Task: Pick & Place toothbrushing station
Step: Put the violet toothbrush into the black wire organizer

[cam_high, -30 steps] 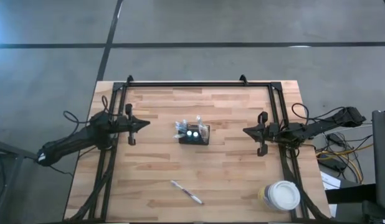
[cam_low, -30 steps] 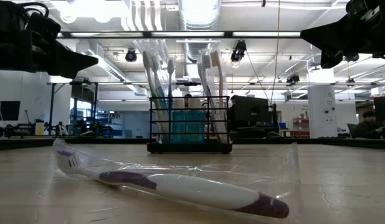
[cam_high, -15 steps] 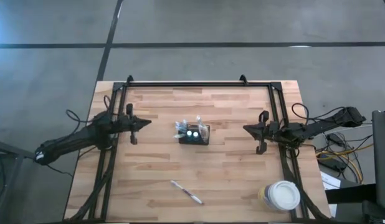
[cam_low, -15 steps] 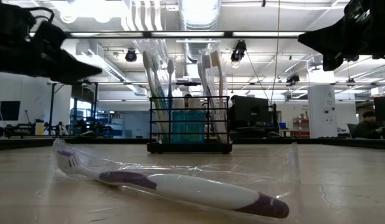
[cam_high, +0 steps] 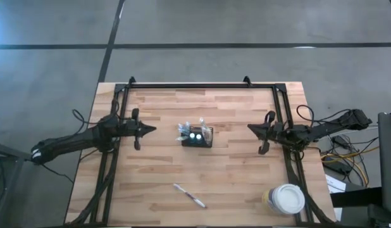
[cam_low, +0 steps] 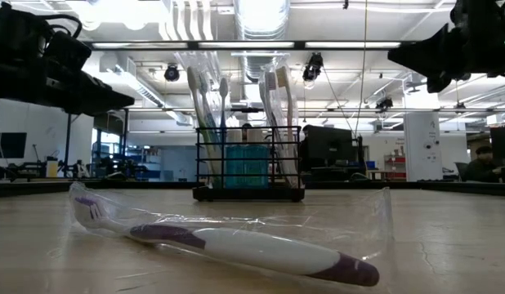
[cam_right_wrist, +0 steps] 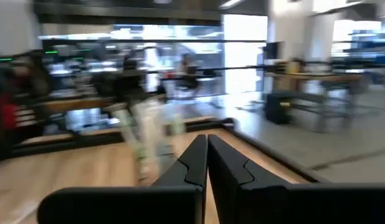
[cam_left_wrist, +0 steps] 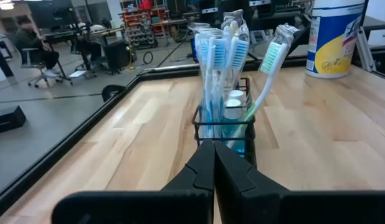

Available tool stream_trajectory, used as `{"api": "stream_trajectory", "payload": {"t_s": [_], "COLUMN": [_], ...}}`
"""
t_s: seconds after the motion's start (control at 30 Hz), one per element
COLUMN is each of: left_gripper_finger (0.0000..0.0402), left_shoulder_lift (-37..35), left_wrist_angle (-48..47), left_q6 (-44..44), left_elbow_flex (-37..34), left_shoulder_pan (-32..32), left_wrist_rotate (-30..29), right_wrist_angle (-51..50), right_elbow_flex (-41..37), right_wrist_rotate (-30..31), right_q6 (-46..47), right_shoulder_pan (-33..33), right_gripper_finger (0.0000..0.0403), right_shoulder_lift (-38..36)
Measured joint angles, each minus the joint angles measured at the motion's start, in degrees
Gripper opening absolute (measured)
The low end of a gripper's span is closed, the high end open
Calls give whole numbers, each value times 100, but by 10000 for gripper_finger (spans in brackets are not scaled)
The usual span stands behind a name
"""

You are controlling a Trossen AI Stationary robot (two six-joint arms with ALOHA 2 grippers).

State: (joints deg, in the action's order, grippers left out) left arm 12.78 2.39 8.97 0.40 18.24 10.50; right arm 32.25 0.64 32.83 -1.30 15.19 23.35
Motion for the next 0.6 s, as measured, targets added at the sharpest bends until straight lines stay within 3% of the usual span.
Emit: {"api": "stream_trajectory", "payload": {"t_s": [0.17,0.3,0.43,0.6], "left_gripper_finger": [11,21,21,20], "left_shoulder_lift": [7,9,9,9], "left_wrist_angle": [3,7,11,10], "left_q6": [-6,-9,-13,-15], "left_elbow_flex": [-2,-4,-4,27], "left_shoulder_pan": [0,0,0,0], "left_wrist_rotate": [-3,-7,-6,-4], "right_wrist_angle": [-135,-1677,-3696,-4932], "right_elbow_flex": [402,1638,3162,4880], "right_wrist_rotate": [460,460,315,55], "right_q6": [-65,350,1354,1932], "right_shoulder_pan": [-137,-139,-107,160], "right_gripper_finger": [8,8,8,8], "right_shoulder_lift": [197,802,2032,3819]}}
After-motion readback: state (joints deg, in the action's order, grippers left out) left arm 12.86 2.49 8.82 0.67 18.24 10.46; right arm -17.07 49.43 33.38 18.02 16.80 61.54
